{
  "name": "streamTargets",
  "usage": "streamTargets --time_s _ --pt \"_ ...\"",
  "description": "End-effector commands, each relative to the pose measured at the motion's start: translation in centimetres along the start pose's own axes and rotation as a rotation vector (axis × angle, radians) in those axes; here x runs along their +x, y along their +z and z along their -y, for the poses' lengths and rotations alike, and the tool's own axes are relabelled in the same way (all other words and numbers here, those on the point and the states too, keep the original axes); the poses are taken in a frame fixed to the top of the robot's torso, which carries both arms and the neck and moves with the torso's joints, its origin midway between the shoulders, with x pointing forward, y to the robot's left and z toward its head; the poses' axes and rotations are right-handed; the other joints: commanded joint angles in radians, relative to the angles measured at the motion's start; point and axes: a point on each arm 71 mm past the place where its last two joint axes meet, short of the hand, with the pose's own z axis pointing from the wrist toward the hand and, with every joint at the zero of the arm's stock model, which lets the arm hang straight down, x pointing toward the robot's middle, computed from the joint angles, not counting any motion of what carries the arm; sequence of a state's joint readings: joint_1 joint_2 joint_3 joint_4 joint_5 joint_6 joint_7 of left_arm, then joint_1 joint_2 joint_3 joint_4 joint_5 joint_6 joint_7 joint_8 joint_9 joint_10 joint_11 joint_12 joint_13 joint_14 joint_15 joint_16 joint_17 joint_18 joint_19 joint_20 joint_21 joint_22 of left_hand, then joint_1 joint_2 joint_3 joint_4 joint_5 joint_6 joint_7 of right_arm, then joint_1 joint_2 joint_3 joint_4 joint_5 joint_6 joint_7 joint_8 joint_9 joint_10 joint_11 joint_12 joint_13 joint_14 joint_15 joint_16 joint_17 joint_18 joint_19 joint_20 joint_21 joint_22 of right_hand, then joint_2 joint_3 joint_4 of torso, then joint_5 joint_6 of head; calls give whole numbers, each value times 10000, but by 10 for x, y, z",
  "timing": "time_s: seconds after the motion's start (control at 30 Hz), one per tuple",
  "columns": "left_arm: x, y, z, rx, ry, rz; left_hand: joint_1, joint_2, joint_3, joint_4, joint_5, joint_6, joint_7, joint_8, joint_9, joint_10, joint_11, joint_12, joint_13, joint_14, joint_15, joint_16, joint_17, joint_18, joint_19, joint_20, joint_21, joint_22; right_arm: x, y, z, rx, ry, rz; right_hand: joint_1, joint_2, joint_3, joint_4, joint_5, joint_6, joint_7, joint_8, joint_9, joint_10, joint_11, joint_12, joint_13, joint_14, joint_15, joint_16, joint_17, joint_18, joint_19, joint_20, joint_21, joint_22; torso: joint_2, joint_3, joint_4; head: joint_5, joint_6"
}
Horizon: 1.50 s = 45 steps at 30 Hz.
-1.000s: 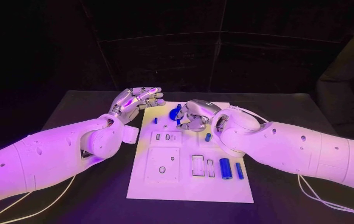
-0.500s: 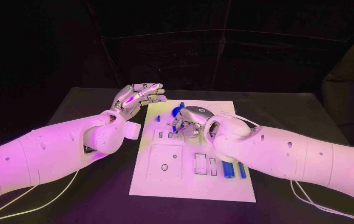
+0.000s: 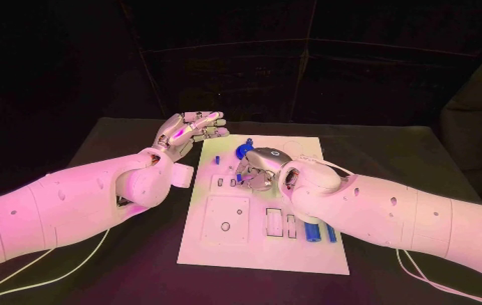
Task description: Assemble the parts on the task board
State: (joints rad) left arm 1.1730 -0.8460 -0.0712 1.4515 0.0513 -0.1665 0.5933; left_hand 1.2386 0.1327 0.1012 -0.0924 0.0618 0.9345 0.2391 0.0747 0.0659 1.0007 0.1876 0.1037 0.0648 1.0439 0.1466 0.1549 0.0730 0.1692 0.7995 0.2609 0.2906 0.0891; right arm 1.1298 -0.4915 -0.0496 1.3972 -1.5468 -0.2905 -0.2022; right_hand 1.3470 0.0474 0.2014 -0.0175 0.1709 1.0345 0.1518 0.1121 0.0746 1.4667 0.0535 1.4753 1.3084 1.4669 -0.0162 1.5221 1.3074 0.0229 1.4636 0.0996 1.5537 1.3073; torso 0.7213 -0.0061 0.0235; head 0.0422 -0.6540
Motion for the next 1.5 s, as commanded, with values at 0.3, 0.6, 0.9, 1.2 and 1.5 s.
streamTargets --time_s 0.3,0.6,0.9,1.2,1.5 --pt "0 1 2 175 -90 -61 -30 97 76 10 61 64 68 -22 0 54 17 40 -12 95 6 -41 1 154 57 9 19 -9 5 -1 3 61 -181 -345 -31 -21 78 9 -17 231 -195 8 -7 376 -51 -35 1645 771 -43 -60 1405 -110 700 -70 -29 2158 1 7 -20 36 -52" --pt "1 1 2 160 -96 -71 -30 97 76 10 61 64 68 -22 0 54 17 40 -12 95 6 -41 1 154 57 9 19 -9 8 -1 6 203 -226 -558 -90 -78 77 17 -42 217 -185 -12 -16 360 -42 -57 1627 765 -36 -73 1383 -101 670 -65 -46 2120 1 2 -10 29 -68" --pt "1 1 2 159 -100 -78 -30 97 76 10 61 64 68 -22 0 54 17 40 -12 95 6 -41 1 154 57 9 19 -9 9 -2 8 316 -246 -654 -197 -208 85 25 -125 46 -113 -135 -60 261 12 -193 1507 749 1 -111 1311 -73 580 -42 -97 2007 -1 -4 -13 0 -42" --pt "2 2 1 140 -118 -107 -34 95 100 -6 61 66 67 -25 -1 53 17 35 -13 96 6 -48 -1 154 62 8 16 -15 10 -2 8 322 -262 -737 -513 -606 -129 123 -161 -132 -19 -259 -72 162 105 -320 1397 739 84 -140 1267 -54 518 33 -135 1930 -2 -2 -6 -1 -34" --pt "1 2 1 109 -115 -100 -37 94 103 -6 60 65 68 -26 -1 52 17 34 -14 96 6 -49 -1 154 62 8 16 -16 10 -1 8 366 -275 -722 -619 -724 -235 183 -116 -187 -1 -289 -67 130 124 -363 1360 741 103 -140 1273 -53 516 58 -139 1928 -2 -8 11 -15 -47"
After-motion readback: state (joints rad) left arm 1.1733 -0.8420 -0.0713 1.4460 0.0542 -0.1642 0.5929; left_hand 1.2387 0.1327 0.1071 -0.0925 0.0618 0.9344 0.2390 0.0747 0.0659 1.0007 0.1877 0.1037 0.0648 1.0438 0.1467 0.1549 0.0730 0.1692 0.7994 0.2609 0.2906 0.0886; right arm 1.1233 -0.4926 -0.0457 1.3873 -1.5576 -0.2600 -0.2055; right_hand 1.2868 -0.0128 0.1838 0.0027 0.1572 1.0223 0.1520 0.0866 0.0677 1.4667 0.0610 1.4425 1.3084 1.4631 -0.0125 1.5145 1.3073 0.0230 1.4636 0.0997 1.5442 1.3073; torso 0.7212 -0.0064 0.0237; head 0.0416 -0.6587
